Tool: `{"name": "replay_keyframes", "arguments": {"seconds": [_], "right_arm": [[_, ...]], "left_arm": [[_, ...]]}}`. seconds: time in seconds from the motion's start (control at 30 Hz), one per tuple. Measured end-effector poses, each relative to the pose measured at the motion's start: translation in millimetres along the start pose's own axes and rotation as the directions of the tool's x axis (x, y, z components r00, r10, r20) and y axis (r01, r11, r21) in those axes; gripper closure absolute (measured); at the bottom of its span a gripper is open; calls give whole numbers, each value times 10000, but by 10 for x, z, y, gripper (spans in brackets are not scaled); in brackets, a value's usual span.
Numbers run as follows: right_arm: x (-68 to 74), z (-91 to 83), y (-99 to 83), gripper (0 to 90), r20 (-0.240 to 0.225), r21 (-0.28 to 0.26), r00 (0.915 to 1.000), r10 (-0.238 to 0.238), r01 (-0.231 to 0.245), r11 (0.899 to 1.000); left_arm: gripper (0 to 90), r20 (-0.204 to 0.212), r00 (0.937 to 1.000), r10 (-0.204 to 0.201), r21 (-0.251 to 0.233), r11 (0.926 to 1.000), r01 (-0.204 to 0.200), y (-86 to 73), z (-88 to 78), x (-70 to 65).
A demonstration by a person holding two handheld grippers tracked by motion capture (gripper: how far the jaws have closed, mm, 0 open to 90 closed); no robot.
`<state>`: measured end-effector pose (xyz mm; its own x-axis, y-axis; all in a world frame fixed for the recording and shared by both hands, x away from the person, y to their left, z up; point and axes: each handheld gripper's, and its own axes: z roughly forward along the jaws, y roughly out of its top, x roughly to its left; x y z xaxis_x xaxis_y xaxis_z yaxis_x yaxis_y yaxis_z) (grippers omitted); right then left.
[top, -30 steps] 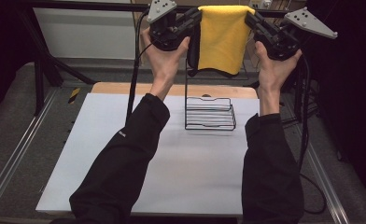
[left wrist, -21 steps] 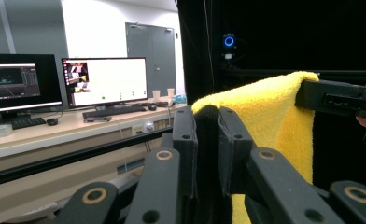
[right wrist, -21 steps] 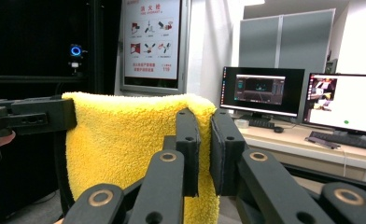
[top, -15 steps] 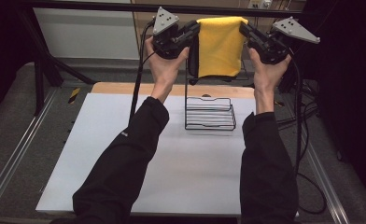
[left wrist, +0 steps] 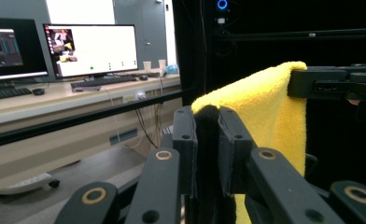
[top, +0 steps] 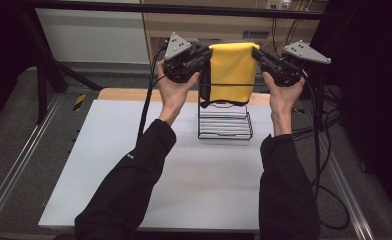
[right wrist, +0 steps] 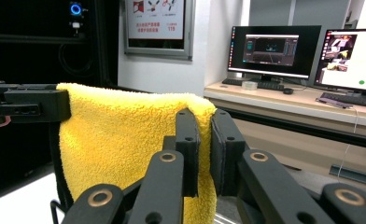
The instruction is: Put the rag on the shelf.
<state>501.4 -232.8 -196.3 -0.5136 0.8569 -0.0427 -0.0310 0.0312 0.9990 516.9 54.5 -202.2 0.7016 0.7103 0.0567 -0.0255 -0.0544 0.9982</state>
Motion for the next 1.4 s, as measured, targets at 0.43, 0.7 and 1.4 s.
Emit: {"name": "replay_keyframes", "arguments": {"seconds": [0.43,0.7,1.4], "right_arm": [[-8,-98,-63,833,62,284,10000,-76,74,9996],[-11,-196,-88,829,-105,586,9999,-110,116,9982],[47,-491,-190,815,-1097,1984,9929,461,-236,9798]], "left_arm": [[784,288,9996,-35,259,9997,27,-76,-5,-88],[782,549,9985,17,567,9984,-49,-83,-27,-123],[753,1192,9928,-102,1831,9830,-119,-232,-230,-282]]}}
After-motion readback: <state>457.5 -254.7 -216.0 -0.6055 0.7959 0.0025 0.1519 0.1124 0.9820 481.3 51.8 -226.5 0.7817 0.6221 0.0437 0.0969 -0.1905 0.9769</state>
